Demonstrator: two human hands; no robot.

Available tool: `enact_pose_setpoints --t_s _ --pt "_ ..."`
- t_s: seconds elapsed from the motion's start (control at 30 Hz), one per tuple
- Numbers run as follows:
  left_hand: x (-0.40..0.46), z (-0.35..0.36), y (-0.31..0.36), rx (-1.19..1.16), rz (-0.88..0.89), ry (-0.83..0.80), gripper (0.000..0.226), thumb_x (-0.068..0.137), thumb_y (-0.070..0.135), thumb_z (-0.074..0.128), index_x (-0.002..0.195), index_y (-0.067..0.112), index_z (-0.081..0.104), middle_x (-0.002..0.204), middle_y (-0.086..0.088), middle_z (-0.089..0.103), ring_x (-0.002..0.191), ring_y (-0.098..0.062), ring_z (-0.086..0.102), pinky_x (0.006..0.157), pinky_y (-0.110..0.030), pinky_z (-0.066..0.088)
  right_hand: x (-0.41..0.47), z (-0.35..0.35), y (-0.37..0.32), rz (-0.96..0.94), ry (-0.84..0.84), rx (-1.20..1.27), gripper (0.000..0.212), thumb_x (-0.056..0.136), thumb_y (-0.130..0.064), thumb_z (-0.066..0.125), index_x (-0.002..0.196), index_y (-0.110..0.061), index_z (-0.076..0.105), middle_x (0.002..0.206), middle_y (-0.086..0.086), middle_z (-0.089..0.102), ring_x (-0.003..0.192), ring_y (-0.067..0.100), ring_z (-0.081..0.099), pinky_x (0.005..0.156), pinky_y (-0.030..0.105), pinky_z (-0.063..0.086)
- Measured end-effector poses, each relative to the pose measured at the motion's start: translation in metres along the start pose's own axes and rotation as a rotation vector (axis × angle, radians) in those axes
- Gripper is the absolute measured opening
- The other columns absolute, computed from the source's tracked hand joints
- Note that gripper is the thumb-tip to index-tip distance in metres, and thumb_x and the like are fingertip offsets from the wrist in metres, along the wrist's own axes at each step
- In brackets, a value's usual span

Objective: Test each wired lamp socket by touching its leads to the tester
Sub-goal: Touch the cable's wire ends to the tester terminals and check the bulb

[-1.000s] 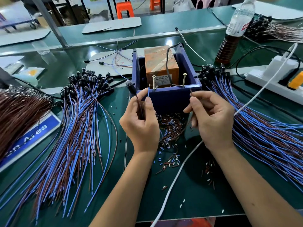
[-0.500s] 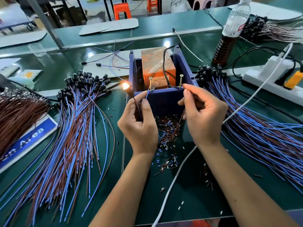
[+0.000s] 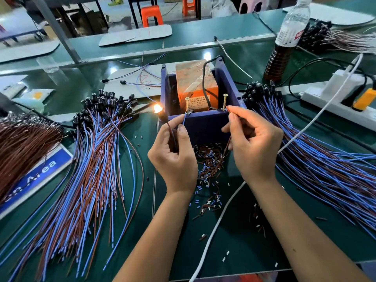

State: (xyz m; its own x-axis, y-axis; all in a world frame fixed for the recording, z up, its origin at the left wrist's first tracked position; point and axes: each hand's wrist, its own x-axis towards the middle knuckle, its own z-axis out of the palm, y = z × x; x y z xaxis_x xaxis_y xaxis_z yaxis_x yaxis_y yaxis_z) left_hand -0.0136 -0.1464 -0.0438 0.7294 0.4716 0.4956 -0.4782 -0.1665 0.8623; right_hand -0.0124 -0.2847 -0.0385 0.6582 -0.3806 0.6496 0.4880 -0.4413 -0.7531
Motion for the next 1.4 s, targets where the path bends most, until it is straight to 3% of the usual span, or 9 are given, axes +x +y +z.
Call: enact_pose_setpoints --t_s 0.37,0.5,0.63,0.8,0.9,1.0,1.13,1.27,1.4 --pt "-0.013 0.014 0.028 0.047 0.12 0.035 0.017 0.098 0.007 0.059 0.102 0.016 0.073 0.068 0.017 0.057 0.056 -0.006 0.048 0.054 -0.025 0.041 0.002 -0.023 -0.011 0.122 0.064 0.072 0.018 0.104 -0.016 0.062 0.116 -0.009 0.073 0.075 -0.004 0.074 0.052 0.017 0.065 0.052 0.027 0.051" --pt "-0.025 0.061 0.063 0.03 -0.061 -0.321 0.014 0.095 0.014 0.063 0.088 0.02 0.074 0.061 0.013 0.06 0.054 -0.004 0.05 0.054 -0.024 0.042 0.008 -0.055 -0.014 0.161 0.178 0.057 0.014 0.101 -0.019 0.063 0.114 -0.015 0.07 0.068 -0.001 0.07 0.055 0.016 0.065 0.056 0.03 0.051" --pt "-0.045 0.121 0.087 0.049 -0.42 -0.916 0.021 0.091 0.01 0.065 0.072 0.014 0.071 0.067 -0.006 0.067 0.065 -0.019 0.058 0.063 -0.034 0.05 0.013 -0.106 -0.011 0.21 0.366 0.043 0.012 0.097 -0.011 0.061 0.102 -0.017 0.071 0.069 -0.001 0.064 0.06 0.012 0.057 0.06 0.029 0.046" --pt "-0.078 0.185 0.1 0.041 -0.902 -1.306 0.019 0.093 0.003 0.056 0.074 0.006 0.058 0.051 -0.003 0.046 0.032 -0.012 0.034 0.039 -0.011 0.026 0.018 -0.163 -0.001 0.31 0.632 0.005 0.013 0.092 -0.009 0.058 0.1 -0.019 0.063 0.06 -0.006 0.059 0.054 0.015 0.052 0.057 0.032 0.045" --pt "-0.082 0.209 0.094 0.028 -1.029 -1.201 0.014 0.096 -0.001 0.05 0.084 0.005 0.054 0.064 -0.007 0.039 0.033 -0.011 0.026 0.038 -0.012 0.021 0.02 -0.187 0.008 0.424 0.637 -0.147 0.012 0.092 -0.012 0.058 0.101 -0.016 0.065 0.065 0.0 0.065 0.057 0.013 0.059 0.061 0.037 0.052" --pt "-0.069 0.221 0.08 0.041 -1.038 -0.951 0.008 0.098 0.003 0.051 0.091 0.007 0.053 0.071 -0.006 0.045 0.044 -0.014 0.036 0.045 -0.018 0.029 0.022 -0.206 0.016 0.489 0.575 -0.458 0.025 0.09 -0.02 0.06 0.108 -0.014 0.077 0.101 0.013 0.071 0.093 0.026 0.067 0.092 0.041 0.055" --pt "-0.05 0.217 0.065 -0.138 -1.037 -0.53 0.015 0.098 -0.005 0.046 0.092 0.003 0.056 0.057 -0.004 0.057 0.041 -0.011 0.049 0.041 -0.017 0.038 0.029 -0.2 0.01 0.403 0.219 -0.96 0.04 0.093 -0.041 0.068 0.125 -0.018 0.074 0.145 0.018 0.049 0.131 0.045 0.04 0.101 0.047 0.036" --pt "-0.039 0.22 0.068 -0.409 -1.171 -0.319 0.026 0.099 -0.01 0.046 0.076 0.001 0.053 0.045 -0.005 0.055 0.03 -0.008 0.049 0.035 -0.014 0.041 0.032 -0.163 0.007 0.269 -0.245 -1.015 0.044 0.101 -0.059 0.05 0.113 -0.028 0.079 0.153 0.005 0.048 0.136 0.034 0.032 0.103 0.049 0.028" --pt "-0.026 0.219 0.063 -0.479 -1.208 -0.287 0.03 0.099 -0.012 0.046 0.071 -0.003 0.052 0.045 -0.009 0.056 0.028 -0.01 0.049 0.037 -0.016 0.046 0.035 -0.148 0.01 0.249 -0.382 -0.961 0.047 0.103 -0.057 0.046 0.097 -0.027 0.081 0.141 0.002 0.057 0.132 0.03 0.034 0.098 0.046 0.026"
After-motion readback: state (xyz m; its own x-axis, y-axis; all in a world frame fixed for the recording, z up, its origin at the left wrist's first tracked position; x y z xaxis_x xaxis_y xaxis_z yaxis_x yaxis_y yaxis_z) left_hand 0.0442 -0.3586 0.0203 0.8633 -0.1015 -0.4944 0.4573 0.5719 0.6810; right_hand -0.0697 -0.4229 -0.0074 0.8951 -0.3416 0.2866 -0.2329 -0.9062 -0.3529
